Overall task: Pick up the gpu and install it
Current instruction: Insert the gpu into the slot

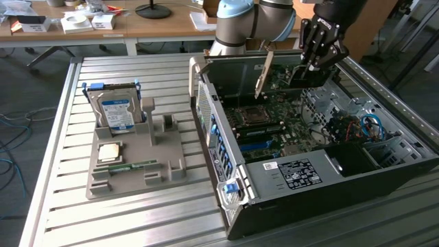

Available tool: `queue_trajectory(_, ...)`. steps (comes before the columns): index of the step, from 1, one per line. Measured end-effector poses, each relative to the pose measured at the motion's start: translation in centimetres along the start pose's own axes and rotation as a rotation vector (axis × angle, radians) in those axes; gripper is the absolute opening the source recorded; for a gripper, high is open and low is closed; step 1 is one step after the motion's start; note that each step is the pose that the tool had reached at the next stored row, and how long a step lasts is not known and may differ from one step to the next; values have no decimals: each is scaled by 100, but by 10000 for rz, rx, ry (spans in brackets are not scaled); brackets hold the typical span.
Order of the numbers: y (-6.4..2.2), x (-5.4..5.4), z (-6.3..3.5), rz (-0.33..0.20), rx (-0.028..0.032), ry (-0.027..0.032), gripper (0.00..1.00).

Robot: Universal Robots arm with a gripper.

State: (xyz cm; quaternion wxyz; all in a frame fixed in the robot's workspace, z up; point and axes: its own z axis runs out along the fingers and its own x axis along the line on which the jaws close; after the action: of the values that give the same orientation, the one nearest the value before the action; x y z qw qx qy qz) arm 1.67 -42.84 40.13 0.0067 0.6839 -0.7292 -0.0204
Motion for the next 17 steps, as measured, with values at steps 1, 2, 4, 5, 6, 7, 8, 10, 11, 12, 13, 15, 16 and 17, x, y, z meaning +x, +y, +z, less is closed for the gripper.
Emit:
queue_trajectory(1,0,0,4,0,1,-2,26)
queue_trajectory(2,-1,0,13,0,1,-4,26)
queue_trajectory(4,0,1,43,1,11,-2,26)
queue_trajectory(5,-1,1,58,0,16,-3,26)
queue_trajectory(6,-1,1,71,-1,20,-3,26)
queue_trajectory(7,-1,1,80,-1,21,-1,26)
queue_trajectory(8,-1,1,88,0,23,-1,26)
queue_trajectory(10,-1,2,98,0,25,-2,26)
queue_trajectory(11,-1,2,97,-1,25,-1,26)
queue_trajectory(12,-1,2,98,-1,26,-2,26)
queue_trajectory(13,-1,2,98,0,26,-2,26)
queue_trajectory(15,-1,2,98,0,26,-2,26)
queue_trajectory(16,-1,2,100,0,26,-2,26)
queue_trajectory(17,-1,1,105,-1,27,-5,26)
